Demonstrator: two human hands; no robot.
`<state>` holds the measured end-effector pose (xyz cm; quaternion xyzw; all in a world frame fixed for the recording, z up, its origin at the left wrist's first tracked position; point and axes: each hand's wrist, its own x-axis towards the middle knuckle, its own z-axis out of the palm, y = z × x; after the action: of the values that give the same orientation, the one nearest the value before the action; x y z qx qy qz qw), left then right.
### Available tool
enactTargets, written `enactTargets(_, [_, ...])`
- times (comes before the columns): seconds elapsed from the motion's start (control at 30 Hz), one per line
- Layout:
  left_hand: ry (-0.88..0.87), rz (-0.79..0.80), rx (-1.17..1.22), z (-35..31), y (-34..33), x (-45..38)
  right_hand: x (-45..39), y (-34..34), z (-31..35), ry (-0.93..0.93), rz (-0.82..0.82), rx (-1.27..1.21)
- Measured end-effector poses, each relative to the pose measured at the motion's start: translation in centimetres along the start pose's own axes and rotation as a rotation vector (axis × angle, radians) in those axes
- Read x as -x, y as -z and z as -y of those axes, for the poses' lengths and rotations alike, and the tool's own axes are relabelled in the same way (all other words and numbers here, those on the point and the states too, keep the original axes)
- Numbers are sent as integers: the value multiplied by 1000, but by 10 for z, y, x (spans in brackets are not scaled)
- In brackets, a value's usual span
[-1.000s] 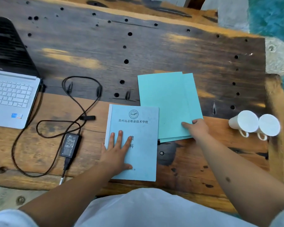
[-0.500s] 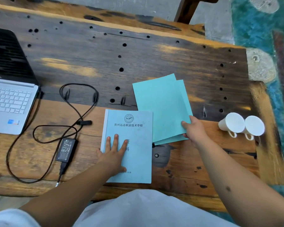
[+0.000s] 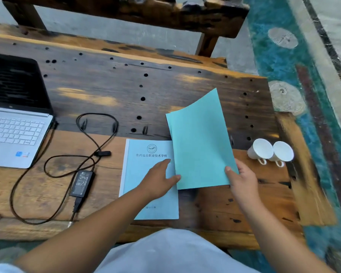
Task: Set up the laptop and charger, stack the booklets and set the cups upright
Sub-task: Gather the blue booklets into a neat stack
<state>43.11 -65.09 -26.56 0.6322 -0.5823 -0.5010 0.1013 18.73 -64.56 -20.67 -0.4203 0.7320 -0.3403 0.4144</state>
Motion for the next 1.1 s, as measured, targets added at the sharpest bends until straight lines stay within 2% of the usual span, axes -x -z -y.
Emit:
enactTargets(0.13, [17,64,538,-58,-3,16,66,-45,1,177,30,123])
enactTargets(0.2, [30,61,705,-70,-5,21,85,-57,2,420,2,378])
enactTargets(0.23, [35,25,771,-71,-6,24,90,-59,4,546,17,519])
enactTargets(0.33, [82,-91,886,-56,-3,33,96,-59,9,752,111,927])
enactTargets(0.4, [71,-41,976,-35,4,39,99,-57,3,863,202,1094])
enactTargets(0.43, [54,8,1020,-23,9,42,98,-56,-2,872,253,1083])
enactTargets(0.47, [36,64,1059,-14,15,46,94,-53,-6,815,302,1007])
enactTargets(0.53, [34,173,1101,4,27,52,81,-49,-19,533,350,743])
enactTargets(0.63, [85,330,1125,25,41,56,56,-51,-30,-112,309,116])
enactTargets(0.7, [111,392,1123,36,45,57,45,-55,-39,-492,480,-355])
enactTargets(0.73, [131,396,1124,41,46,57,42,-56,-44,-566,553,-472])
enactTargets(0.8, [181,355,1132,50,47,54,40,-57,-50,-584,593,-557])
enactTargets(0.93, [294,240,1060,71,46,47,36,-70,-57,-544,515,-620])
enactTargets(1.1, [422,102,796,72,45,39,23,-86,-51,-385,446,-512])
